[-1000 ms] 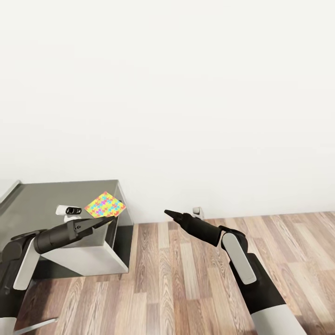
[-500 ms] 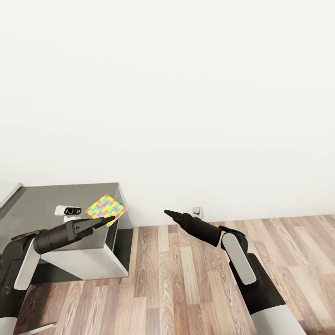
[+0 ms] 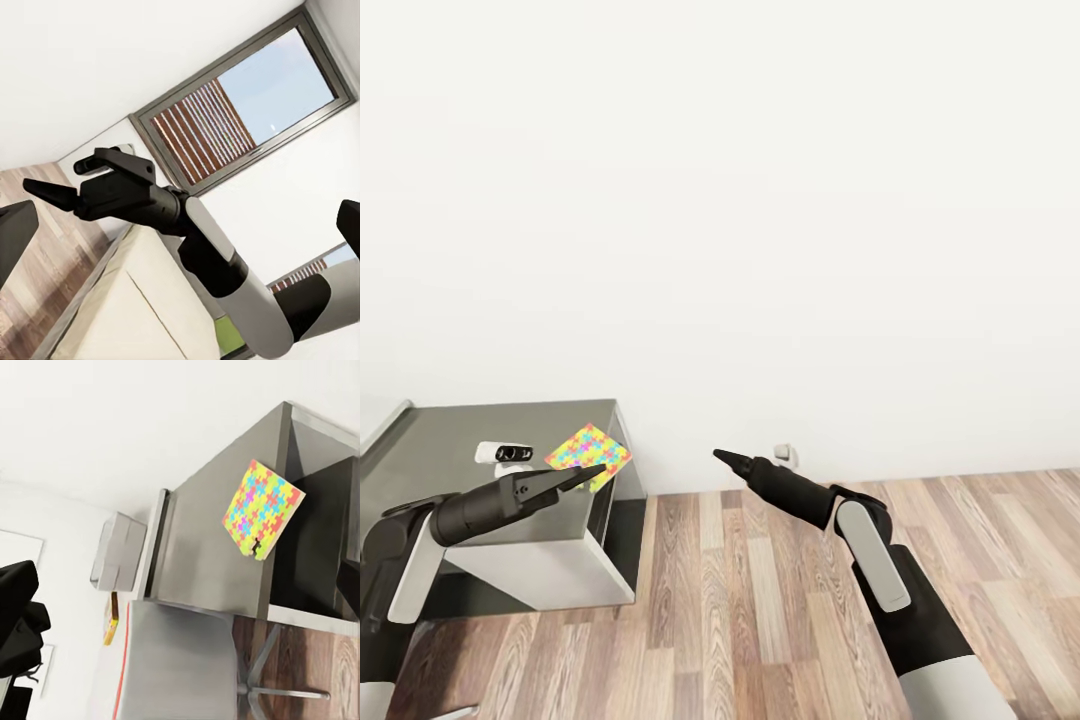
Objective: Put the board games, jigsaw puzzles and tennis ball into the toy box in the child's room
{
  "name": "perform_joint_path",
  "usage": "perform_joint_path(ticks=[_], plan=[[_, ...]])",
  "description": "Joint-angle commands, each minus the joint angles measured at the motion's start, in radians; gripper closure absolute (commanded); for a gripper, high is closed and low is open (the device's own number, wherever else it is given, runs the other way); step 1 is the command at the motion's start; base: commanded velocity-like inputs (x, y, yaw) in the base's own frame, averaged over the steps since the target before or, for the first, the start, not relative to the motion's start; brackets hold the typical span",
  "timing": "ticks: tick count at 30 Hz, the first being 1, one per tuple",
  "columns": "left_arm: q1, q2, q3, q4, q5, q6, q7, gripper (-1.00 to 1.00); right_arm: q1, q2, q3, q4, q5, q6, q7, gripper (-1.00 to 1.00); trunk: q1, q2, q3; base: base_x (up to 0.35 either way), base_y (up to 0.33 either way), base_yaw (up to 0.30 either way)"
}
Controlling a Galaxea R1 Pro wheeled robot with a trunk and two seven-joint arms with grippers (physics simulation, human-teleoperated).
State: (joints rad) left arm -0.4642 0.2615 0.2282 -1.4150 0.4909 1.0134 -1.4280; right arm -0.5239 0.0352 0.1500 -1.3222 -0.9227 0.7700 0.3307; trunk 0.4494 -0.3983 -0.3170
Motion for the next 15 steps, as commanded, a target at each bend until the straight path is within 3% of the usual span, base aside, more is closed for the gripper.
perform_joint_path(ticks=[1, 15], plan=[[-0.001, 0.001, 0.0, 0.0, 0.002, 0.011, -0.002, -1.0, -0.001, 0.0, -0.001, 0.0, 0.001, 0.004, 0.003, -1.0, 0.001, -0.002, 0.0, 0.0, 0.0, 0.0], [0.008, -0.005, -0.005, -0.003, 0.002, 0.01, -0.002, -1.0, 0.019, 0.003, -0.002, -0.002, 0.002, 0.003, 0.002, -1.0, 0.001, -0.002, 0.023, 0.0, 0.0, 0.0]])
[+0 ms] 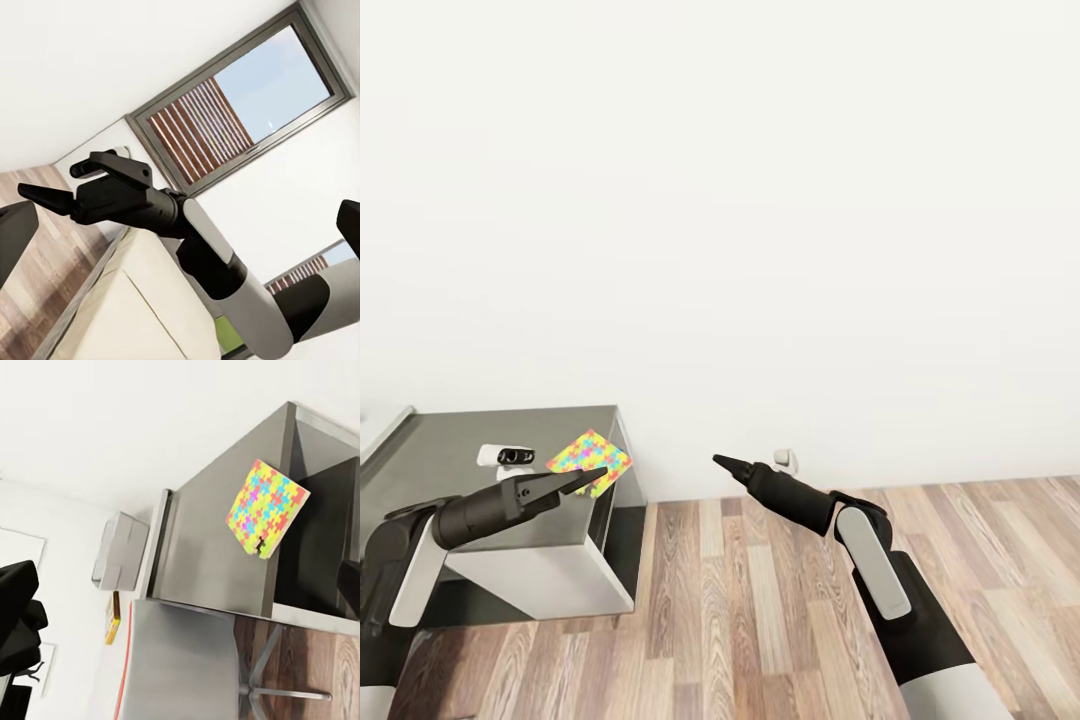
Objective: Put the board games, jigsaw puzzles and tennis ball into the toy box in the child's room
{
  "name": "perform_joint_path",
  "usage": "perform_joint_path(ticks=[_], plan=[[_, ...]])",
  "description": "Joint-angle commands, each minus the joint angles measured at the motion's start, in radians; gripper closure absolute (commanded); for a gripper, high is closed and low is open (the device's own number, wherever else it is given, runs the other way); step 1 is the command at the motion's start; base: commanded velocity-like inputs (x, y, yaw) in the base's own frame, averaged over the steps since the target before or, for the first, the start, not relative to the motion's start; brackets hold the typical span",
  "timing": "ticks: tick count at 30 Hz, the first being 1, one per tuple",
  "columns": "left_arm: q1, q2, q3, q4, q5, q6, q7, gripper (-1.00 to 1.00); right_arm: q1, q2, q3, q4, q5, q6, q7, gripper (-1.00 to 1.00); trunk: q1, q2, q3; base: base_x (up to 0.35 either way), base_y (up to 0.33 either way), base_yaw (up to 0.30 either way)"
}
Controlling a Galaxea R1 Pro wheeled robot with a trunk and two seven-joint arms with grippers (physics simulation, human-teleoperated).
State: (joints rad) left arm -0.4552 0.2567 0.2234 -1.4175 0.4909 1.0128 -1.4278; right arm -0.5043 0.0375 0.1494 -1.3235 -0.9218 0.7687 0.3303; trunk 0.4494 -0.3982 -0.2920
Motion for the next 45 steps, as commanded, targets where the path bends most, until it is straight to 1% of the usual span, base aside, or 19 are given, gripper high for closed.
perform_joint_path(ticks=[1, 13, 27, 45], plan=[[-0.001, 0.0, 0.0, 0.0, 0.002, 0.01, -0.002, -1.0, -0.001, 0.0, -0.001, 0.0, 0.001, 0.004, 0.003, -1.0, 0.001, -0.002, 0.0, 0.0, 0.0, 0.0], [0.0, 0.0, -0.001, -0.001, 0.002, 0.01, -0.001, -1.0, 0.0, -0.005, -0.006, 0.0, -0.001, 0.004, 0.003, -1.0, 0.001, -0.002, 0.02, 0.0, 0.0, 0.0], [0.0, 0.0, -0.001, -0.001, 0.0, 0.01, 0.0, -1.0, 0.0, -0.007, -0.008, 0.0, -0.004, 0.006, 0.006, -1.0, 0.001, -0.002, 0.024, 0.0, 0.0, 0.0], [0.0, 0.0, 0.0, -0.001, 0.0, 0.01, 0.0, -1.0, 0.014, -0.007, -0.007, -0.031, -0.005, 0.006, 0.007, -1.0, 0.001, -0.002, 0.052, 0.0, 0.0, 0.0]])
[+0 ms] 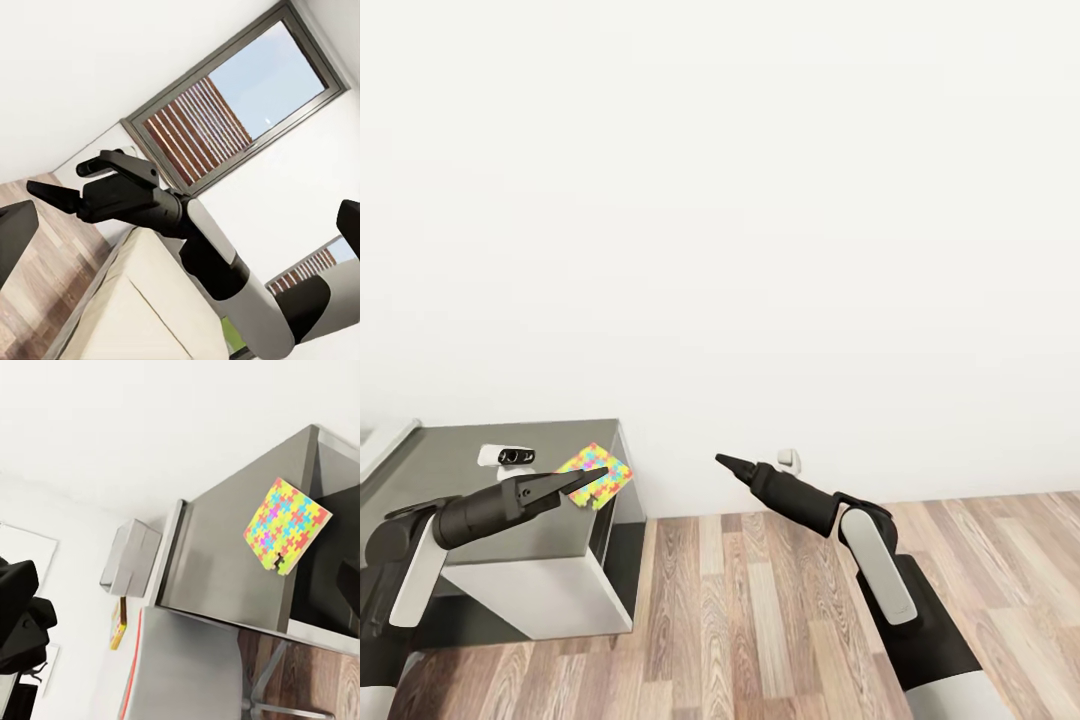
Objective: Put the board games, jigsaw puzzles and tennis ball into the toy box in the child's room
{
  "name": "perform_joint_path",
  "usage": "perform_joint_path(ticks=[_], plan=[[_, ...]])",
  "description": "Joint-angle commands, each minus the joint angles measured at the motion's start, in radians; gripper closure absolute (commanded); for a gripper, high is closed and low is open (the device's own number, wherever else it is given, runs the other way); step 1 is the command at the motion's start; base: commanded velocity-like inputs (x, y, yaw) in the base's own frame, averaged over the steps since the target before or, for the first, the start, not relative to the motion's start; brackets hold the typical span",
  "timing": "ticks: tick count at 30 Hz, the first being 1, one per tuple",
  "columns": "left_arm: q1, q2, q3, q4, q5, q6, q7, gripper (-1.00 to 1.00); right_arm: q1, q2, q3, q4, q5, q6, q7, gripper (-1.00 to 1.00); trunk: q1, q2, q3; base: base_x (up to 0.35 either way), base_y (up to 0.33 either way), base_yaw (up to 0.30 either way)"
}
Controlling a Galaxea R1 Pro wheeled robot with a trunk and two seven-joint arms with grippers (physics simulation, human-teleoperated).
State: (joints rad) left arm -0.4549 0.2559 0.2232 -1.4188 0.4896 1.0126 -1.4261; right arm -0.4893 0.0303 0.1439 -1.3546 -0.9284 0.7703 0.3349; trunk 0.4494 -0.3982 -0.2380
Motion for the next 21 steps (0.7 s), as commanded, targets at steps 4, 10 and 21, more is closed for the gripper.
perform_joint_path(ticks=[4, 10, 21], plan=[[-0.001, 0.001, 0.001, 0.0, 0.001, 0.011, -0.002, -1.0, 0.003, 0.001, -0.001, -0.004, 0.001, 0.004, 0.003, -1.0, 0.001, -0.002, 0.005, 0.0, 0.0, 0.0], [-0.001, 0.0, 0.0, 0.0, 0.001, 0.01, -0.002, -1.0, 0.004, 0.001, -0.003, -0.006, 0.001, 0.004, 0.003, -1.0, 0.001, -0.002, 0.015, 0.0, 0.0, 0.0], [-0.001, 0.002, 0.002, 0.0, 0.002, 0.01, -0.003, -1.0, 0.006, 0.002, -0.001, -0.006, 0.003, 0.001, 0.003, -1.0, 0.001, -0.002, 0.033, 0.0, 0.0, 0.0]])
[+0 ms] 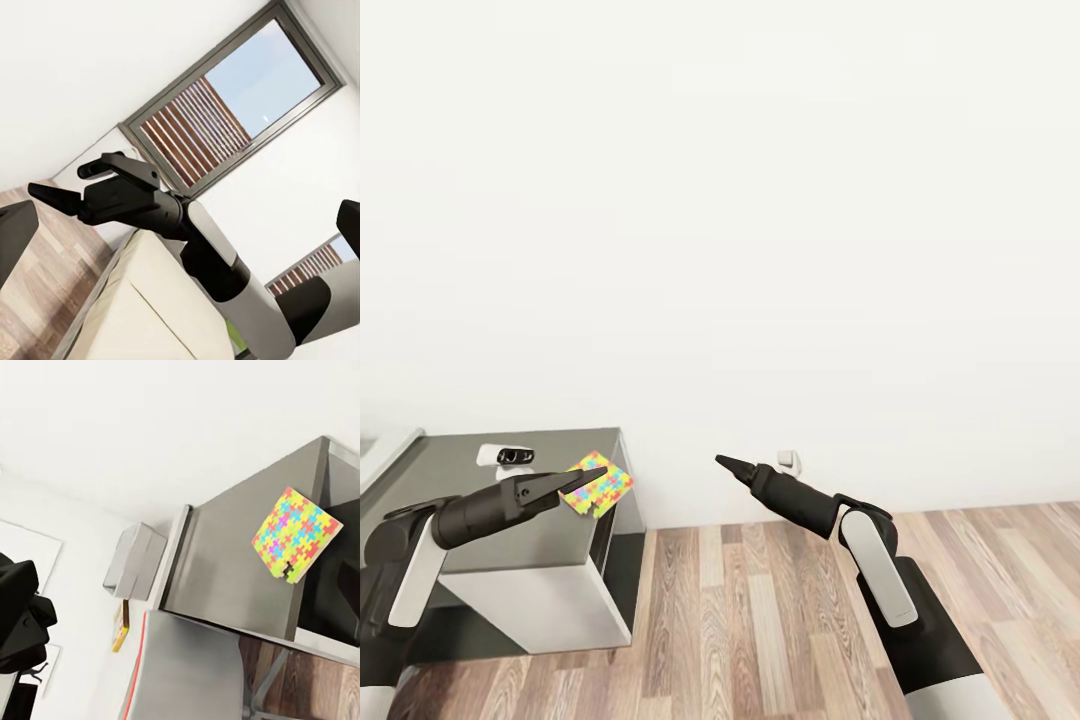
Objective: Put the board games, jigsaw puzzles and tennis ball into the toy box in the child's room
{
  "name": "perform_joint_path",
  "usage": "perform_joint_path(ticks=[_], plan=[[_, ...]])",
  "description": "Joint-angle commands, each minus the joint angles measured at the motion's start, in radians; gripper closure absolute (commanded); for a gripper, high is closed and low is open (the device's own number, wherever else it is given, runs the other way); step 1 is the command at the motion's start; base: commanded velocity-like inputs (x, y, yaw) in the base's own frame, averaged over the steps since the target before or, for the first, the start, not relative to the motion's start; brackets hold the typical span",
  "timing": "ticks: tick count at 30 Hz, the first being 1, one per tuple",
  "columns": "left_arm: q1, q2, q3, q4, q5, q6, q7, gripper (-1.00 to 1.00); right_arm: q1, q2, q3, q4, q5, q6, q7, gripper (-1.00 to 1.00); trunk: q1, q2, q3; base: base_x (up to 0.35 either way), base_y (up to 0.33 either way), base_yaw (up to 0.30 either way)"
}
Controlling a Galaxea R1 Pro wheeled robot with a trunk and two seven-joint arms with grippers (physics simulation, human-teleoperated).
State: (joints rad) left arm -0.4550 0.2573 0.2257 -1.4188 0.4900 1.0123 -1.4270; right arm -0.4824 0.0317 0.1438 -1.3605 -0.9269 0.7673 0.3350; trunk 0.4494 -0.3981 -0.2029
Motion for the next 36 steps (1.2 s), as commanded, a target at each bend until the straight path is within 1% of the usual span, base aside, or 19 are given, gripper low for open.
perform_joint_path(ticks=[1, 7, 17, 23, 29, 33, 35, 36], plan=[[-0.001, 0.0, 0.0, 0.0, 0.002, 0.011, -0.002, -1.0, -0.001, 0.0, -0.001, 0.0, 0.001, 0.003, 0.003, -1.0, 0.001, -0.002, 0.0, 0.0, 0.0, 0.0], [-0.001, 0.0, -0.001, 0.0, 0.002, 0.011, -0.003, -1.0, -0.001, 0.005, 0.003, 0.001, 0.006, -0.016, 0.003, -1.0, 0.001, -0.002, 0.01, 0.0, 0.0, 0.0], [-0.001, -0.001, -0.001, -0.002, 0.002, 0.01, -0.002, -1.0, 0.007, 0.008, 0.003, 0.003, 0.007, -0.023, 0.002, -1.0, 0.001, -0.002, 0.026, 0.0, 0.0, 0.0], [-0.001, -0.001, 0.0, 0.0, -0.004, 0.01, 0.0, -1.0, 0.016, 0.001, 0.002, 0.005, 0.006, -0.022, 0.002, -1.0, 0.001, -0.002, 0.036, 0.0, 0.0, 0.0], [-0.001, 0.006, 0.005, 0.007, -0.008, 0.011, 0.004, -1.0, 0.024, -0.003, -0.004, 0.011, 0.005, -0.019, 0.002, -1.0, 0.001, -0.002, 0.046, 0.0, 0.0, 0.0], [0.002, 0.008, 0.005, 0.016, -0.022, 0.012, 0.013, -1.0, 0.025, -0.006, -0.005, 0.013, 0.003, -0.016, 0.001, -1.0, 0.001, -0.002, 0.053, 0.0, 0.0, 0.0], [0.014, 0.008, 0.005, 0.031, -0.052, 0.012, 0.018, -1.0, 0.025, -0.015, -0.006, 0.013, 0.0, -0.016, 0.002, -1.0, 0.001, -0.002, 0.056, 0.0, 0.0, 0.0], [0.016, 0.008, 0.005, 0.033, -0.059, 0.012, 0.019, -1.0, 0.025, -0.018, -0.006, 0.013, -0.001, -0.016, 0.002, -1.0, 0.001, -0.002, 0.058, 0.0, 0.0, 0.0]])
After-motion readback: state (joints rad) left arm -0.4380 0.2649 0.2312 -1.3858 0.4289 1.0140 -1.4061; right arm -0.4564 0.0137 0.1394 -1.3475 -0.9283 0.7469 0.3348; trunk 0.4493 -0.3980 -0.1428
